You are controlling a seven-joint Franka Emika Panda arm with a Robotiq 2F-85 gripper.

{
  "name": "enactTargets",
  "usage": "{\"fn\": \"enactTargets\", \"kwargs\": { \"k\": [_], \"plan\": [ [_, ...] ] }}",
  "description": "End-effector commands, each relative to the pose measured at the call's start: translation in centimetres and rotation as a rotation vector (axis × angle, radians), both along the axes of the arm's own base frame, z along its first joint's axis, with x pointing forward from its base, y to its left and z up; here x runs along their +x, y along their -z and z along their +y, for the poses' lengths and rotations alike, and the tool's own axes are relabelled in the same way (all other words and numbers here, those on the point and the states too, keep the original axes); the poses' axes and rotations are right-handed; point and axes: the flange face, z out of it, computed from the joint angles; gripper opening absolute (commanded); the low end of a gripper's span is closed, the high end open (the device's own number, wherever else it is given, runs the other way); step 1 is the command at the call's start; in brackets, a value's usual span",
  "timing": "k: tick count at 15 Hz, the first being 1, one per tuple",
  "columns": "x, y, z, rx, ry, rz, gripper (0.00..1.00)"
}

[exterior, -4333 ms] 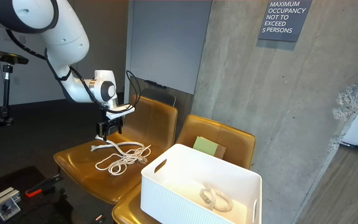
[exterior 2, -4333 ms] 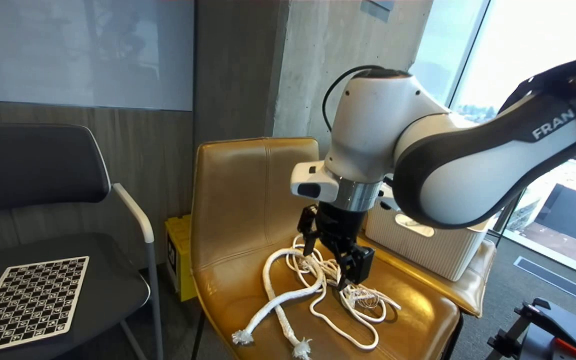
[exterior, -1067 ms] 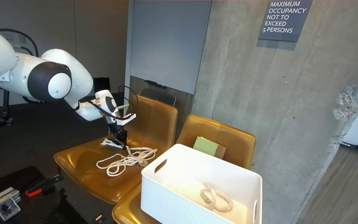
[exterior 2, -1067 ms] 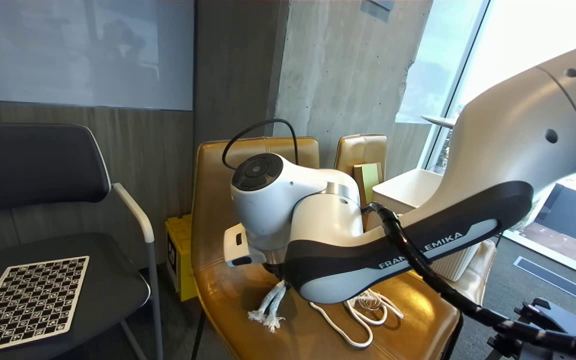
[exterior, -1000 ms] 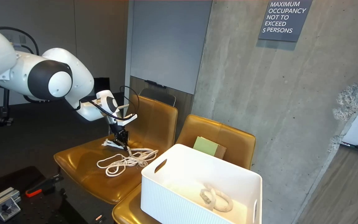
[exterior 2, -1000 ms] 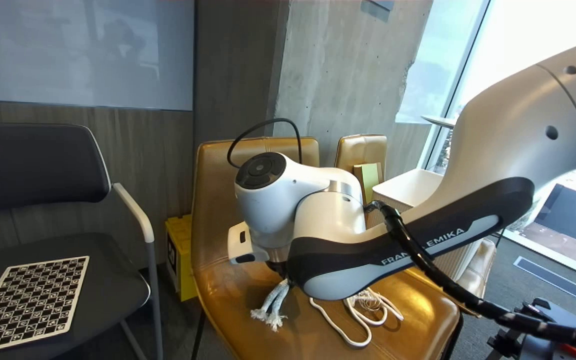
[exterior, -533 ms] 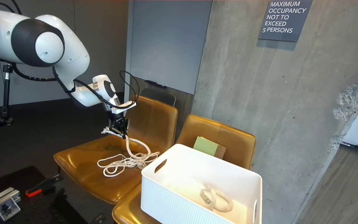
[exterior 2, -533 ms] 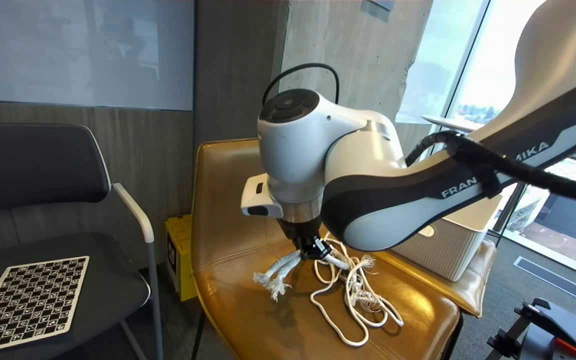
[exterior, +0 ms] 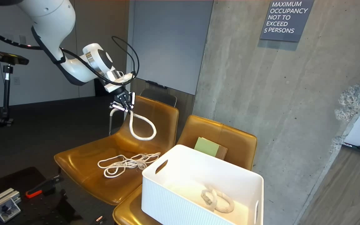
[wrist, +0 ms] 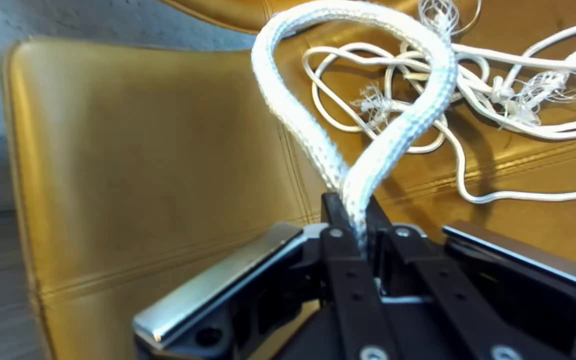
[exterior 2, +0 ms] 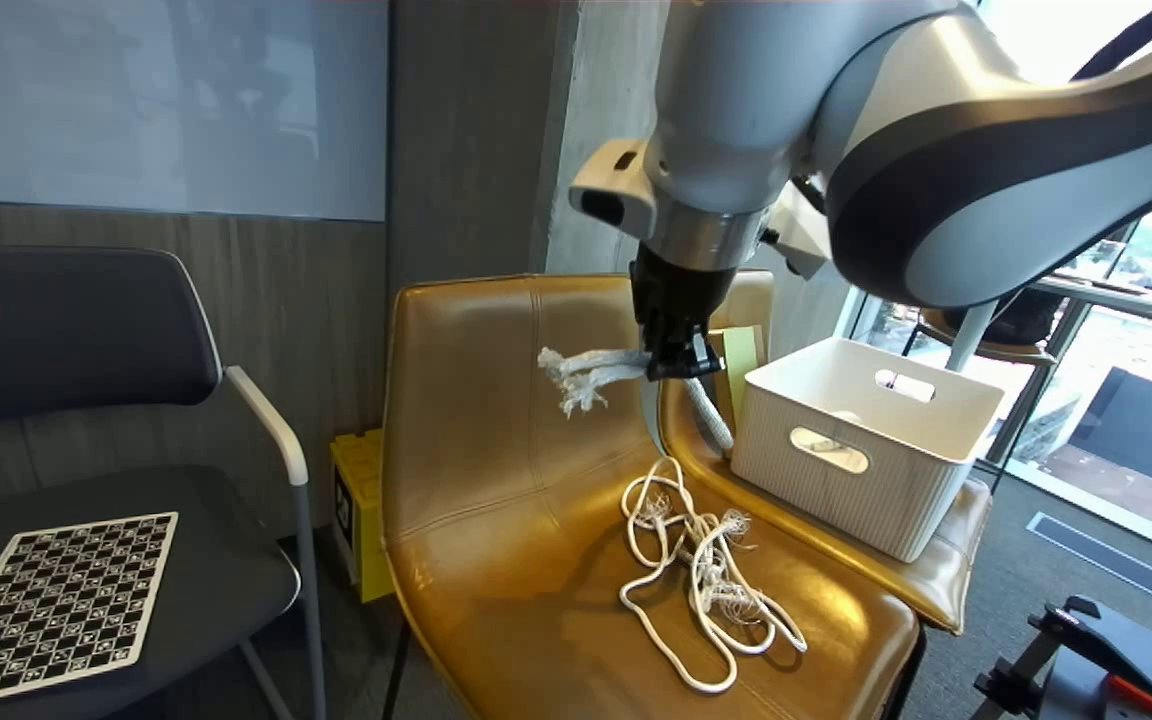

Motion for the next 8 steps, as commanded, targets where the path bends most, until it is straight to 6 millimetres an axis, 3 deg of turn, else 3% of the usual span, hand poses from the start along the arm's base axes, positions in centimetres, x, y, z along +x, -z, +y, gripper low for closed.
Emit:
{"fn": "enactTargets", "kwargs": {
  "k": [1, 4, 8],
  "plan": [
    [-2.6, -6.6, -5.5, 0.051, 0.152, -0.115, 0.03],
    [-3.2, -11.5, -11.5, 0.080, 0.273, -0.168, 0.03],
    [-4.0, -16.7, -21.6, 0.133, 0.410, -0.195, 0.03]
  ]
}}
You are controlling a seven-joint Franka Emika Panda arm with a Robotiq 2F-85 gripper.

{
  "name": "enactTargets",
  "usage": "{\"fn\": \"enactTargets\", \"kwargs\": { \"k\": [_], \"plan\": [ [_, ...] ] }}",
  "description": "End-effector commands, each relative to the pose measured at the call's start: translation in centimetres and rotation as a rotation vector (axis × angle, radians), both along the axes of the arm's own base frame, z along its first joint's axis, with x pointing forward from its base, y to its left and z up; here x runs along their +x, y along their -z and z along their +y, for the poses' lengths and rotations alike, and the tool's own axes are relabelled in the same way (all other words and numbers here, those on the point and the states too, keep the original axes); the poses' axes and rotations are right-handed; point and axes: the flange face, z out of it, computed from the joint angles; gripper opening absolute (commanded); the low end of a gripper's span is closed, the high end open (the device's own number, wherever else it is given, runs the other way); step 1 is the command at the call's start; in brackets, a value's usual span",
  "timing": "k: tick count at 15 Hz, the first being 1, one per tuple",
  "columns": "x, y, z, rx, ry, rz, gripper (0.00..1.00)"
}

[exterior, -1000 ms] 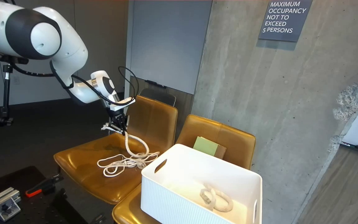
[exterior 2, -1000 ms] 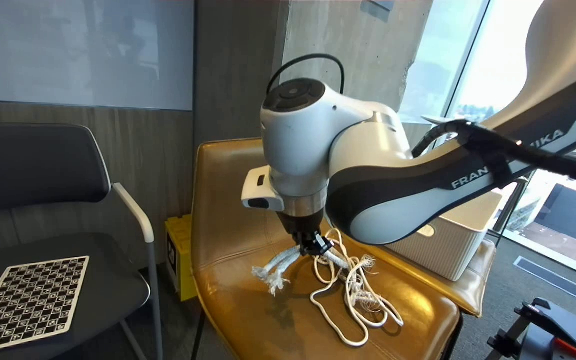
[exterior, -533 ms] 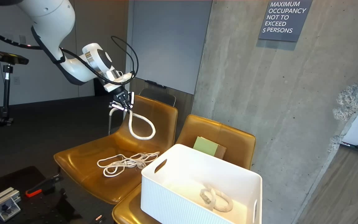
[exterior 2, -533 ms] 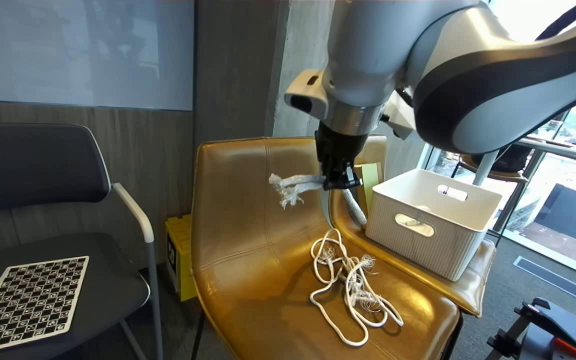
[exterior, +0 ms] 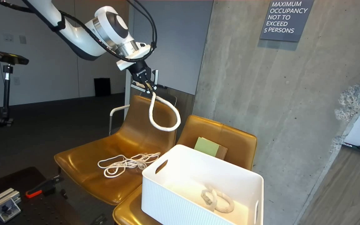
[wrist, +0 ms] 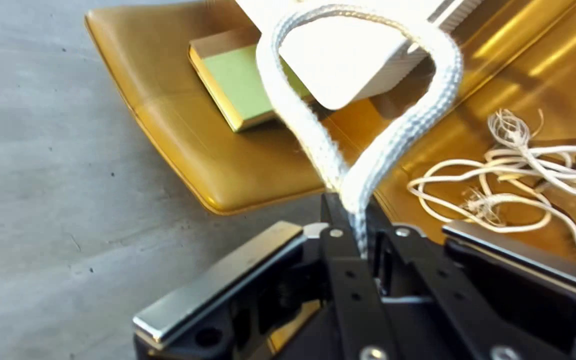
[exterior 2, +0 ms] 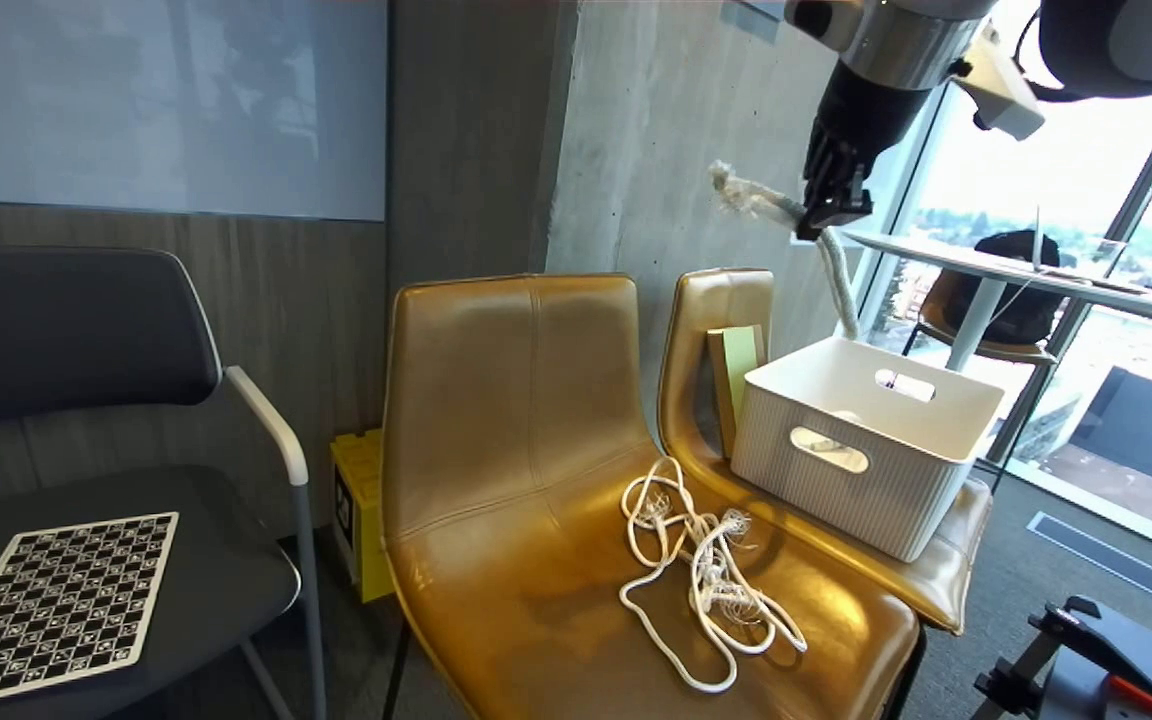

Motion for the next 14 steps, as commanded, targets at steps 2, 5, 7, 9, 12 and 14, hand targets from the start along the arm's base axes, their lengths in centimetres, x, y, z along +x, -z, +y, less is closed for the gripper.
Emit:
{"fn": "enactTargets", "kwargs": {
  "k": [2, 5, 7, 9, 12, 14],
  "plan": [
    [-2.2, -5.0, -11.8, 0.093, 0.134, -0.003, 0.03],
    [-3.0, -6.1, -21.1, 0.169, 0.201, 0.025, 0.03],
    [-4.0, -5.9, -27.3, 0.216, 0.234, 0.050, 0.03],
    [-5.2, -5.3, -33.6, 0.252, 0.252, 0.072, 0.03],
    [-6.6, -4.9, -40.3, 0.305, 0.242, 0.082, 0.03],
    [-7.2, -5.0, -41.1, 0.331, 0.216, 0.083, 0.03]
  ]
}}
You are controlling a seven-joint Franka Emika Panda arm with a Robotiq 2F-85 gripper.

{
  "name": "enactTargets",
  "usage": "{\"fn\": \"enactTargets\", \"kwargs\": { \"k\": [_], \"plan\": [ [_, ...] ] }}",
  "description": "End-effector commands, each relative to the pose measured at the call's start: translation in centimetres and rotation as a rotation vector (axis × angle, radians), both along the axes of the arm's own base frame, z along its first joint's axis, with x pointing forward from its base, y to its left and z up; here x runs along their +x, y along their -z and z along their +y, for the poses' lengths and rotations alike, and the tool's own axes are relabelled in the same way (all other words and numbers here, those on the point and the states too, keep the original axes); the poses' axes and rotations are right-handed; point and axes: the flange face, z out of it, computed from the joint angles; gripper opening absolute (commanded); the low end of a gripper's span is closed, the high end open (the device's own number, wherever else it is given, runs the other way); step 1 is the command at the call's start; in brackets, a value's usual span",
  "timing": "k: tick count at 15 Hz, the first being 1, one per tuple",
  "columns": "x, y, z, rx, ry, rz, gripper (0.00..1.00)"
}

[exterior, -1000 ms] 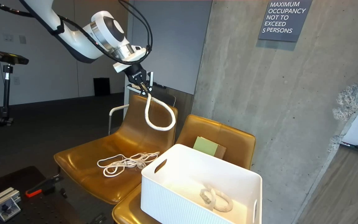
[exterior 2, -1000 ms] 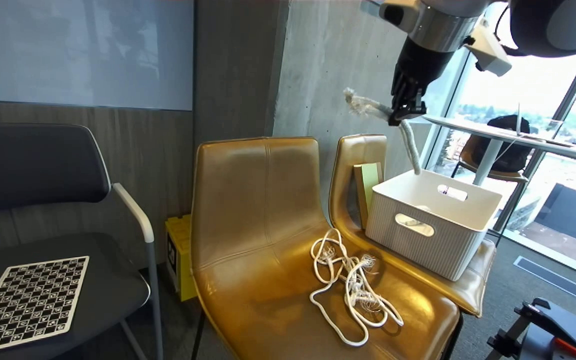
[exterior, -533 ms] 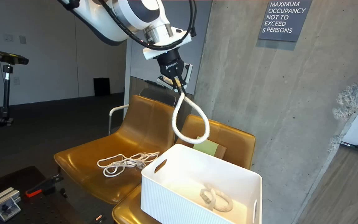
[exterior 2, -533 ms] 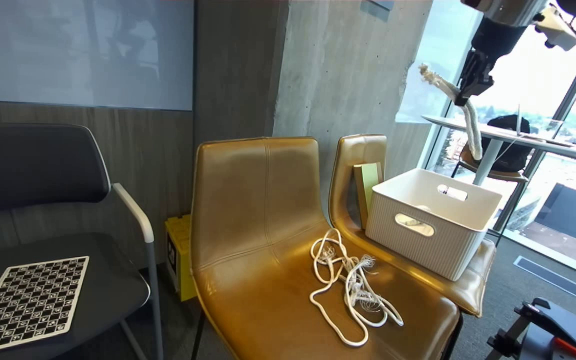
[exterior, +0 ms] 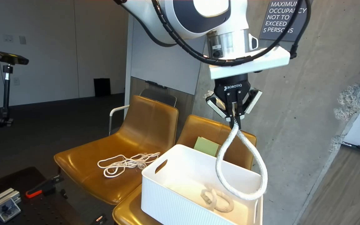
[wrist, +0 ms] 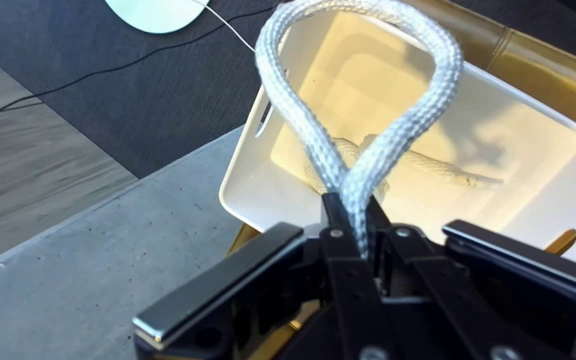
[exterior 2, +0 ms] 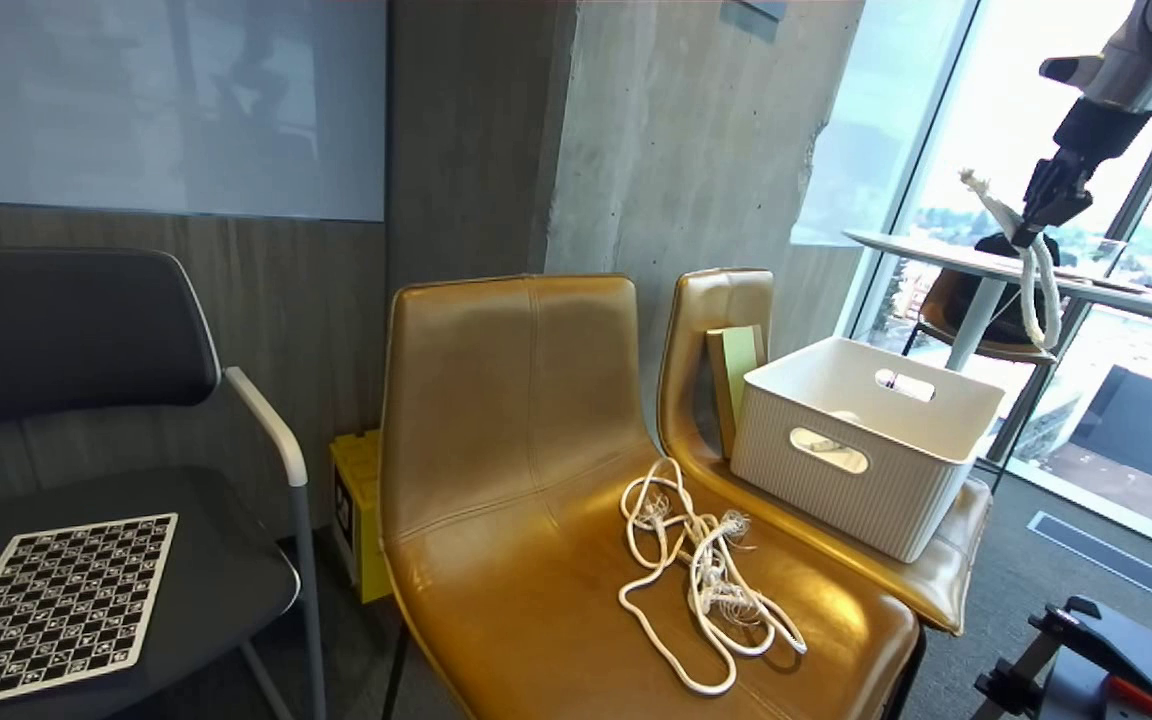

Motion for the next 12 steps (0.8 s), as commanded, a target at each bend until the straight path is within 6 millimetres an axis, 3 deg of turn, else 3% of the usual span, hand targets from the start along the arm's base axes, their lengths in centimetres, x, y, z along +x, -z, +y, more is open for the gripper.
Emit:
{"fn": "enactTargets", "kwargs": {
  "k": [1, 8, 9, 12],
  "plan": [
    [0.4, -0.5, -0.5, 0.036, -0.065, -0.028, 0.03],
    [3.4, 2.7, 8.3, 0.057, -0.187, 0.007, 0.03],
    [3.8, 3.2, 8.9, 0.062, -0.184, 0.019, 0.28],
    [3.6, 3.8, 8.8, 0.051, -0.140, 0.025, 0.51]
  ]
}}
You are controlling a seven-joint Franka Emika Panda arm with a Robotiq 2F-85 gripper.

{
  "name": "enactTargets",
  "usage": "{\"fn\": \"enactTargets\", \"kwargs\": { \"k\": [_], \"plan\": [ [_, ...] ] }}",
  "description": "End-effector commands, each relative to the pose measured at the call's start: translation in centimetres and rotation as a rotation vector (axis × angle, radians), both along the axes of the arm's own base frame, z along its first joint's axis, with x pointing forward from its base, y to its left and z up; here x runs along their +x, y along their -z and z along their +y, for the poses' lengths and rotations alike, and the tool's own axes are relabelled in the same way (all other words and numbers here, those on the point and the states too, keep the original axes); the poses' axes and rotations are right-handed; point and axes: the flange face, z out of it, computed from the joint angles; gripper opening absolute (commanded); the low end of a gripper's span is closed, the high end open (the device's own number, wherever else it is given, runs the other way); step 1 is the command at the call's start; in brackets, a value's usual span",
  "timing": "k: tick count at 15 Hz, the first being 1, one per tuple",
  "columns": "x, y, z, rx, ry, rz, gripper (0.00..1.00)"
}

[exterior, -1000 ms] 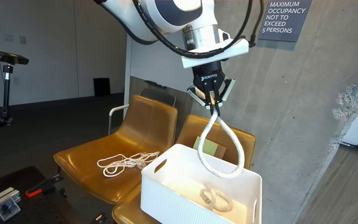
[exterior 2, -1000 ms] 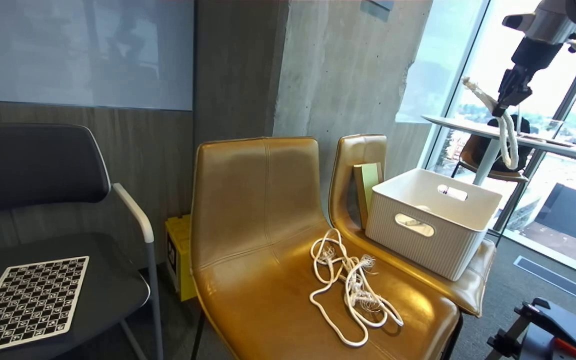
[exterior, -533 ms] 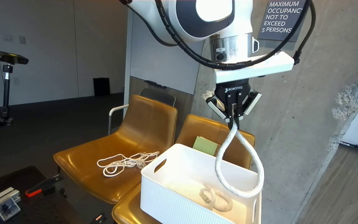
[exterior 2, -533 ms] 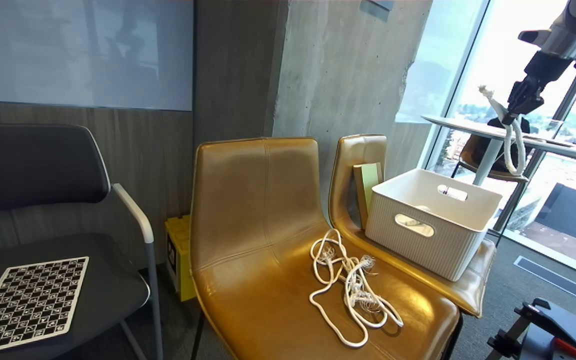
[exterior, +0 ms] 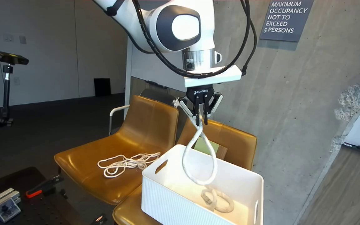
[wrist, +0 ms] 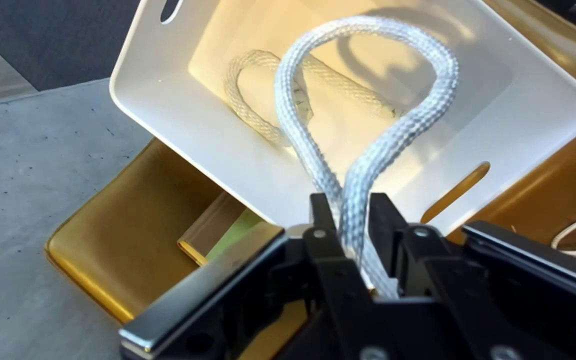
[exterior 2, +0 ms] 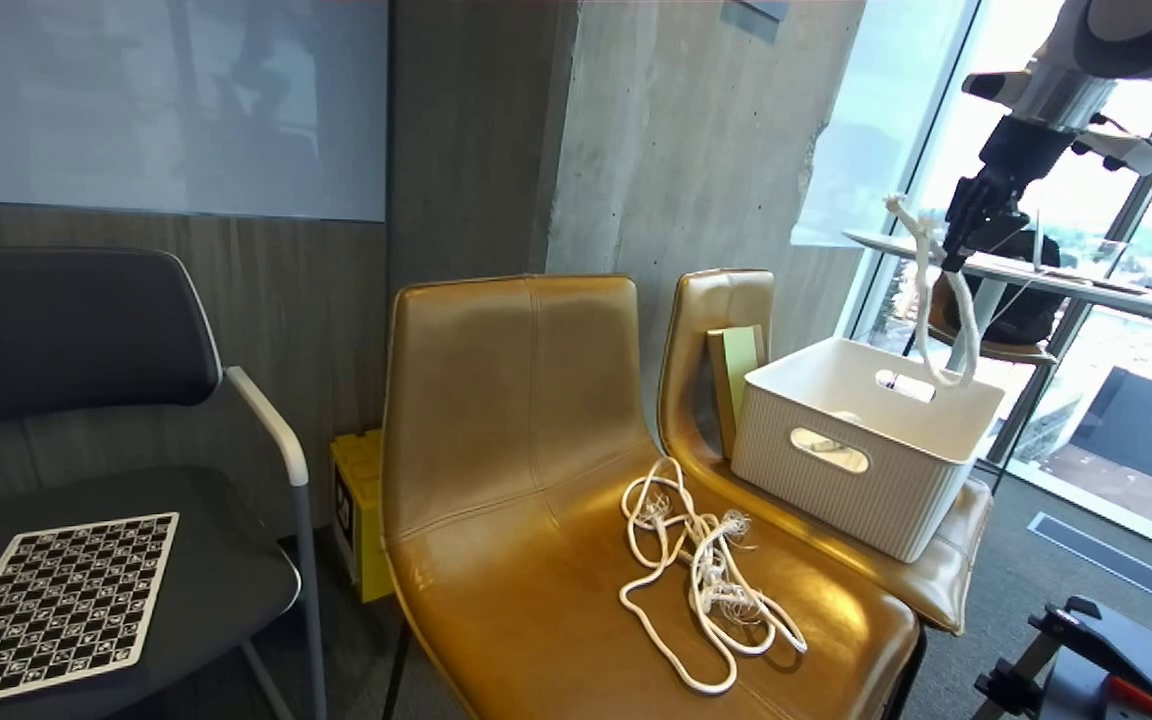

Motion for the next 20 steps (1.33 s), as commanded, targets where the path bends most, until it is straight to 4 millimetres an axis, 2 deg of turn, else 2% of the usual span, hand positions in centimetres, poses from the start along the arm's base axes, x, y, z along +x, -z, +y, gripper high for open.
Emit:
{"fn": "enactTargets", "kwargs": {
  "k": [1, 4, 7, 13, 15, 18, 20],
  "plan": [
    [-1.5, 0.1, -0.5, -0.028, 0.037, -0.020, 0.57],
    [-4.2, 1.9, 2.4, -0.060, 0.002, -0.041, 0.79],
    [-6.8, 5.4, 7.8, -0.084, -0.104, -0.022, 0.99],
    [-10.7, 12.7, 21.7, -0.119, -0.242, 0.031, 1.00],
    [-11.1, 15.2, 25.7, -0.123, -0.268, 0.052, 1.00],
    [-11.2, 18.5, 30.0, -0.113, -0.287, 0.082, 1.00],
    [-10.8, 20.7, 32.0, -0.097, -0.286, 0.105, 1.00]
  ]
}}
